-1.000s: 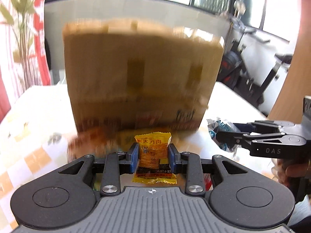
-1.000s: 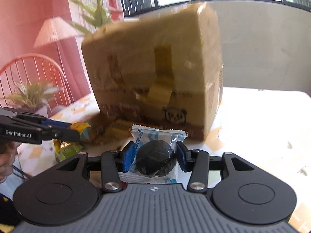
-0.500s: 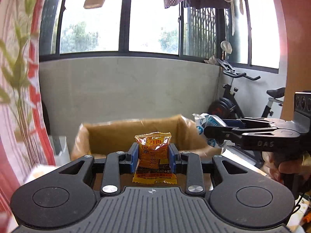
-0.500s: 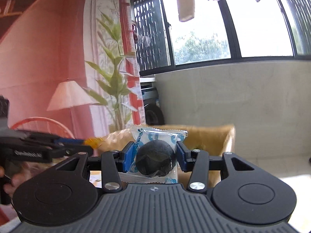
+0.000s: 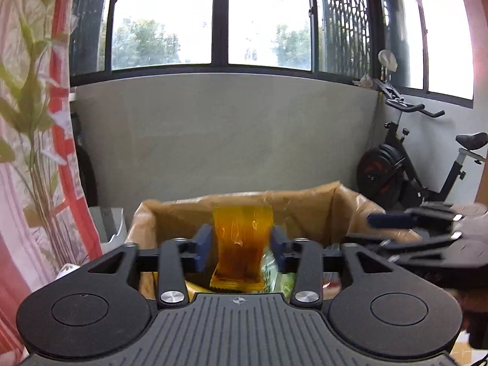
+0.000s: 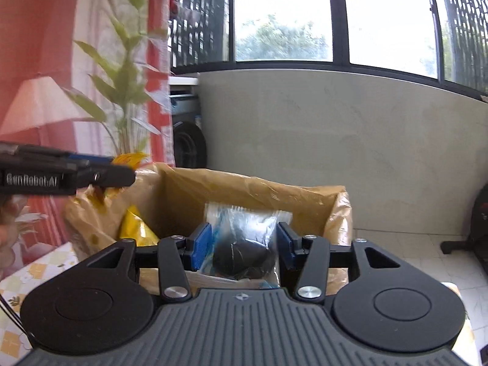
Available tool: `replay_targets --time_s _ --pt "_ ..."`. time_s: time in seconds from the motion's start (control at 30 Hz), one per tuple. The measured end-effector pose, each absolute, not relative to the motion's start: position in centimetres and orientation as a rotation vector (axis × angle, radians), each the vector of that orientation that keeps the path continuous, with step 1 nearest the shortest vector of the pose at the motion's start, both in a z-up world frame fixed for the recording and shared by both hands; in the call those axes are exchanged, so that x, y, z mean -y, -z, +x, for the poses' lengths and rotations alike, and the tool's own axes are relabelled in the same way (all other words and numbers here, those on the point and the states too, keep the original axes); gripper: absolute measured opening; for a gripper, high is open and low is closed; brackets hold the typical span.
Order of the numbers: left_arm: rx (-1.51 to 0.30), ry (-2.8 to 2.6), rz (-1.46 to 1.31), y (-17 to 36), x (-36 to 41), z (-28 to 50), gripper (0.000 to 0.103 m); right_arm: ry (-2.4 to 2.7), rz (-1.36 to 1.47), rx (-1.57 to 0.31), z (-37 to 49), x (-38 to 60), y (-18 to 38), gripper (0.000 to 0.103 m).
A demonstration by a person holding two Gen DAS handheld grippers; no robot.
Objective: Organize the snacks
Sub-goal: 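Open both grippers above the box to drop both snacks in, then lower the right gripper onto the red barcode packet and close on it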
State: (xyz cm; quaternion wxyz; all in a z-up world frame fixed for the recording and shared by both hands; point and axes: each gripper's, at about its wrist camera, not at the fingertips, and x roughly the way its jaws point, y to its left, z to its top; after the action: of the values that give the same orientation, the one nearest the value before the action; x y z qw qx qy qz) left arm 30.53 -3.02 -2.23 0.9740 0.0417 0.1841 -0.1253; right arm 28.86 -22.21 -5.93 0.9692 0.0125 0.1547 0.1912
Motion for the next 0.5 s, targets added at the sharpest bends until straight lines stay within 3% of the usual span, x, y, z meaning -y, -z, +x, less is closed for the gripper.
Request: replay_targets --time_s 0.03,0.5 --pt "-0.37 0.254 0.076 2.5 2.6 30.5 0.061 -0.395 0.031 -0.301 28.5 22.5 5.8 0.06" --pt "-0.362 0.261 -0.051 2.4 -3.5 23.4 0.061 -0.462 0.076 -0.169 20.7 24.1 7.5 0.063"
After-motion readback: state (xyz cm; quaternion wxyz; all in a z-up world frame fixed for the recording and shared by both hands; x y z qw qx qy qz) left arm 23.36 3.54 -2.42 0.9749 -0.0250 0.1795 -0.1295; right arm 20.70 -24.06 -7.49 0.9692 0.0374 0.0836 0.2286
